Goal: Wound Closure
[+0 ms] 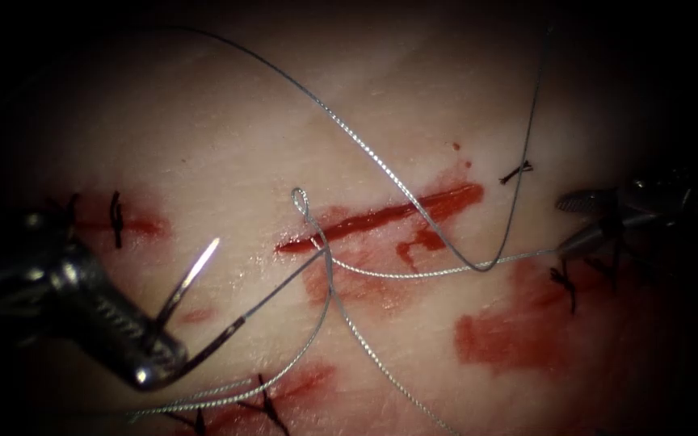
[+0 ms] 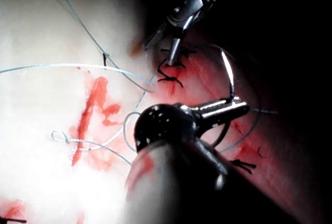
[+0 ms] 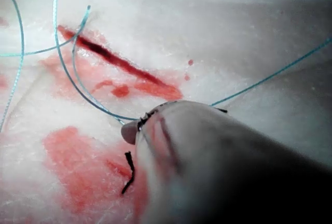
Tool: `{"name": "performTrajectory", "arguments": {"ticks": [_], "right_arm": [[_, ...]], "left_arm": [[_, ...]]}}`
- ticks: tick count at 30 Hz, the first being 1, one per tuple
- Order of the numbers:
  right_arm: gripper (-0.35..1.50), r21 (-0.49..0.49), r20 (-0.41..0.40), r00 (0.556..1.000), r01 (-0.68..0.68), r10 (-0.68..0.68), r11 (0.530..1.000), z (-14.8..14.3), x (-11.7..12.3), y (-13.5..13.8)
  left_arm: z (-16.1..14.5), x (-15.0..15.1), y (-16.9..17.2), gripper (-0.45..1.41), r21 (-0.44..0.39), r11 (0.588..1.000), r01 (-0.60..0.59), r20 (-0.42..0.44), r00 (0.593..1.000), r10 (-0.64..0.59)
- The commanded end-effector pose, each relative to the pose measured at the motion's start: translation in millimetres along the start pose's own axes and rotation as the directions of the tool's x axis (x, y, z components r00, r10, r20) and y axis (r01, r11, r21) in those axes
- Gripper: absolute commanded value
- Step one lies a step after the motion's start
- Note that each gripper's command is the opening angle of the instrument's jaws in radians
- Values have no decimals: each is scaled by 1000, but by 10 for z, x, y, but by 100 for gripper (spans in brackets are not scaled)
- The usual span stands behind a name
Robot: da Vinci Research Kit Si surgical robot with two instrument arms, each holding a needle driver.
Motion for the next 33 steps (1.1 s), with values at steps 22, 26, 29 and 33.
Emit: {"name": "performTrajectory", "arguments": {"ticks": [22,26,29,33], "right_arm": [[-35,67,-50,997,57,-54,996,147,85,-53],[52,41,-182,983,38,-30,998,159,96,-41],[52,45,-215,976,41,-30,998,164,94,-40],[51,32,-212,977,44,-36,999,179,92,-39]], "left_arm": [[0,-4,-8,-45,-3,1000,3,10,1000,-3],[0,-4,-8,-45,-3,1000,3,7,1000,-3],[0,-4,-9,-45,-3,1000,4,10,1000,-4],[0,-4,-10,-45,-3,1000,5,10,1000,-5]]}}
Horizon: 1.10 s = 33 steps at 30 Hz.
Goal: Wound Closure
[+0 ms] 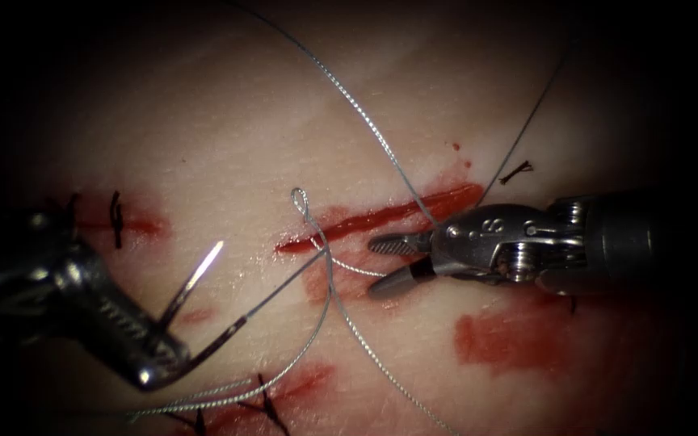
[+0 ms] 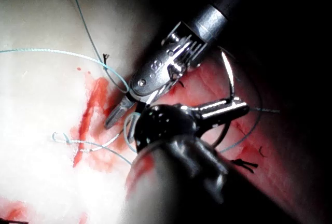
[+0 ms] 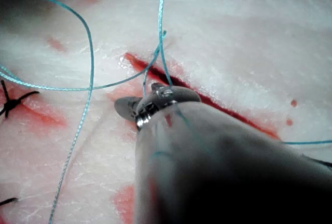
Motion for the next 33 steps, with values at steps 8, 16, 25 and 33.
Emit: {"name": "performTrajectory", "arguments": {"ticks": [8,16,25,33], "right_arm": [[47,-24,23,1000,17,-16,1000,30,-13,5],[12,-58,106,994,26,-19,998,43,-22,14],[-35,-6,119,993,24,-23,1000,14,-27,12],[-35,0,170,974,-154,151,988,-101,-102,44]], "left_arm": [[2,-5,-8,-45,-2,1000,0,6,1000,0],[3,-5,-8,-45,-3,1000,0,7,1000,0],[3,-5,-7,-45,-4,1000,1,11,1000,-1],[3,-5,-7,-45,-4,1000,1,11,1000,-1]]}}
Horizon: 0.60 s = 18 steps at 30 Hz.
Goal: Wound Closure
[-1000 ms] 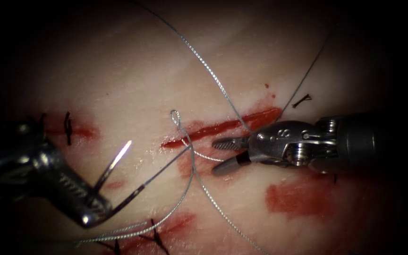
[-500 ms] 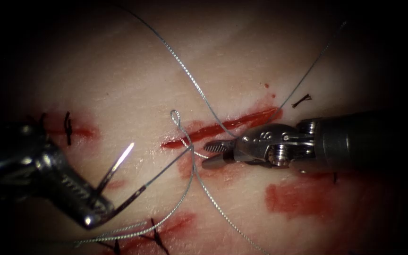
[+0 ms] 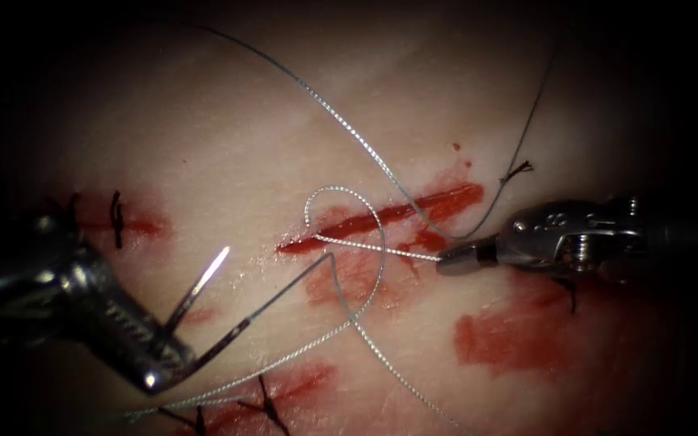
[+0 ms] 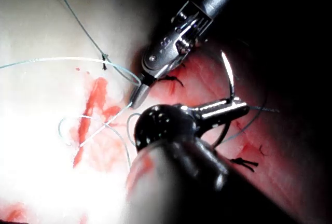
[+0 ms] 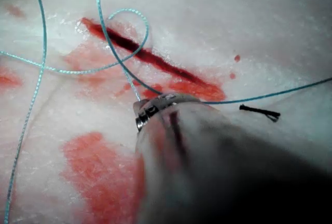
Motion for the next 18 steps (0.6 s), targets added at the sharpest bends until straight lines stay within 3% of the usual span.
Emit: {"name": "performTrajectory", "arguments": {"ticks": [1,5,7,12,18], "right_arm": [[-35,-25,26,999,-17,18,1000,-15,-20,17],[-35,-114,107,992,-50,62,992,-84,-69,52],[-35,-129,114,992,-47,62,990,-92,-74,56],[-35,-189,111,985,-113,135,975,-148,-110,78],[-35,-289,197,962,-127,189,949,-190,-150,97]], "left_arm": [[1,-3,-6,-45,0,1000,1,0,1000,-1],[1,-4,-6,-45,0,1000,0,1,1000,0],[2,-4,-6,-45,0,1000,0,1,1000,0],[2,-5,-7,-45,-1,1000,0,2,1000,0],[4,-5,-5,-45,-2,1000,1,3,1000,-1]]}}
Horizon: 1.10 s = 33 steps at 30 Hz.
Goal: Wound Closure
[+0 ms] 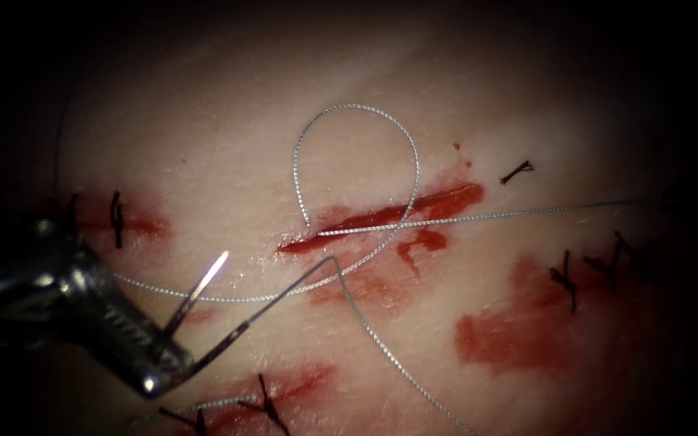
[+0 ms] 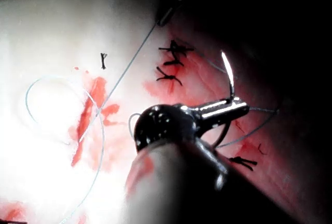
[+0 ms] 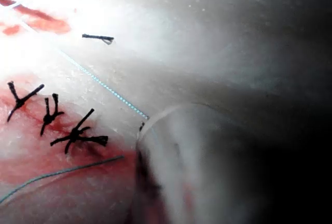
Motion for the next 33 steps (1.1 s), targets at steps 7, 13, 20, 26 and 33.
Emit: {"name": "performTrajectory", "arguments": {"ticks": [7,13,20,26,33], "right_arm": [[-35,-103,112,993,-25,36,994,-20,-55,38],[111,-218,95,995,62,-42,974,-23,-9,20],[105,-232,105,976,210,-190,950,9,96,-65],[10,123,-178,970,191,-168,974,89,186,-151],[14,272,-143,959,276,-245,922,152,214,-208]], "left_arm": [[2,-3,-5,-45,-1,1000,1,1,1000,-1],[3,-3,-5,-45,-1,1000,1,1,1000,-1],[2,-4,-8,-45,-1,1000,0,2,1000,0],[2,-4,-8,-45,0,1000,0,0,1000,0],[3,-4,-9,-45,-2,1000,0,6,1000,0]]}}
